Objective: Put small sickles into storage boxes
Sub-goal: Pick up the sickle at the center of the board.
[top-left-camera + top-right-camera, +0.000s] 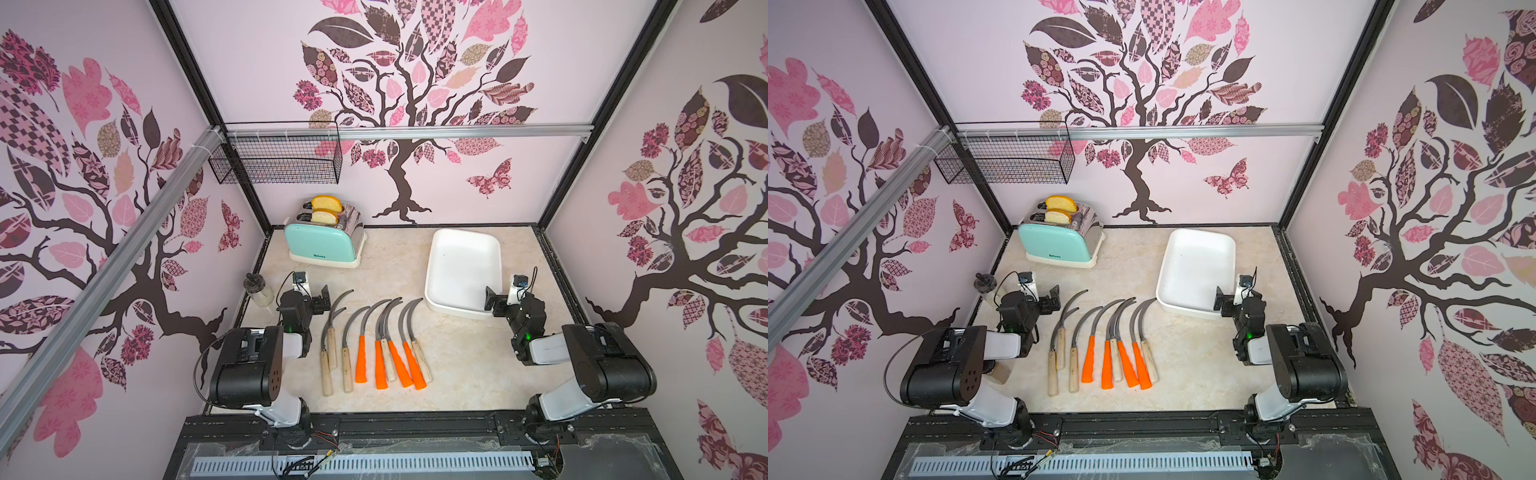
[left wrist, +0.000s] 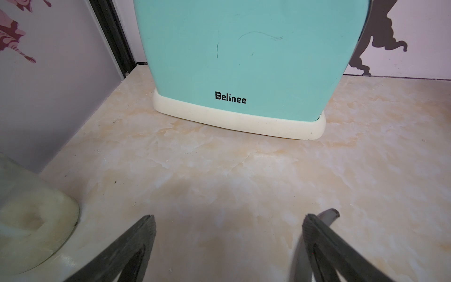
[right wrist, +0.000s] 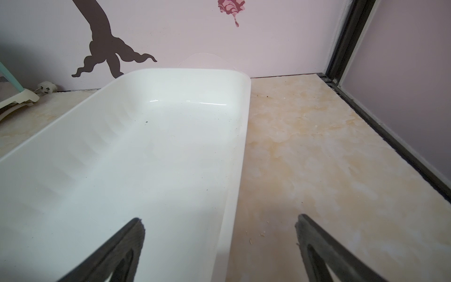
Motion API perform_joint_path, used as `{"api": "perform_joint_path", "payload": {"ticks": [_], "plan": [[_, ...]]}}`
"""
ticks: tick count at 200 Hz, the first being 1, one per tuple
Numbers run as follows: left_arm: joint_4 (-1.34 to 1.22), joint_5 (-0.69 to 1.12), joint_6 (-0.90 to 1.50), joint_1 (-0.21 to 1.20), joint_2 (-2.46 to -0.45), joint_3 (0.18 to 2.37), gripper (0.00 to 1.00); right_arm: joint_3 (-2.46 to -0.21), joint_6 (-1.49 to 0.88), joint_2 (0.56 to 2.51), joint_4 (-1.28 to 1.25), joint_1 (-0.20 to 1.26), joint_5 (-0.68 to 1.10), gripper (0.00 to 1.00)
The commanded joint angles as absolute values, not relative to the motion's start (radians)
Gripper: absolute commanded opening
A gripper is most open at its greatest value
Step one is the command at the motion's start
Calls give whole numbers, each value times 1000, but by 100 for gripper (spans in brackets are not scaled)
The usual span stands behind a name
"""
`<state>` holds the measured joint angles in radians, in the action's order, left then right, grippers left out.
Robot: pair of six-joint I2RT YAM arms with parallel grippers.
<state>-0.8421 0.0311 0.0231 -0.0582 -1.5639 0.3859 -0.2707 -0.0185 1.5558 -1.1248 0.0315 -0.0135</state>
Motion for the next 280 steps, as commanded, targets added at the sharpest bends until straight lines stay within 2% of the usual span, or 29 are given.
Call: {"api": "perform_joint_path", "payload": {"ticks": [1, 164, 205, 238, 280], "plan": [[-848, 40, 21, -56, -1556, 395, 98, -292, -12, 1547, -1119, 33, -9, 100], [-851, 41, 20, -56, -1554, 391, 98, -298, -28, 1547, -1107, 20, -6, 100], [-854, 33, 24, -56, -1551, 398, 98, -272, -80, 1530, -1145, 11, -101, 100], [-537, 23, 29, -57, -1473, 536, 98, -275, -95, 1459, -1075, 12, -149, 100], [-426, 13, 34, -58, -1429, 597, 98, -297, -94, 1271, -848, 12, -236, 99]]}}
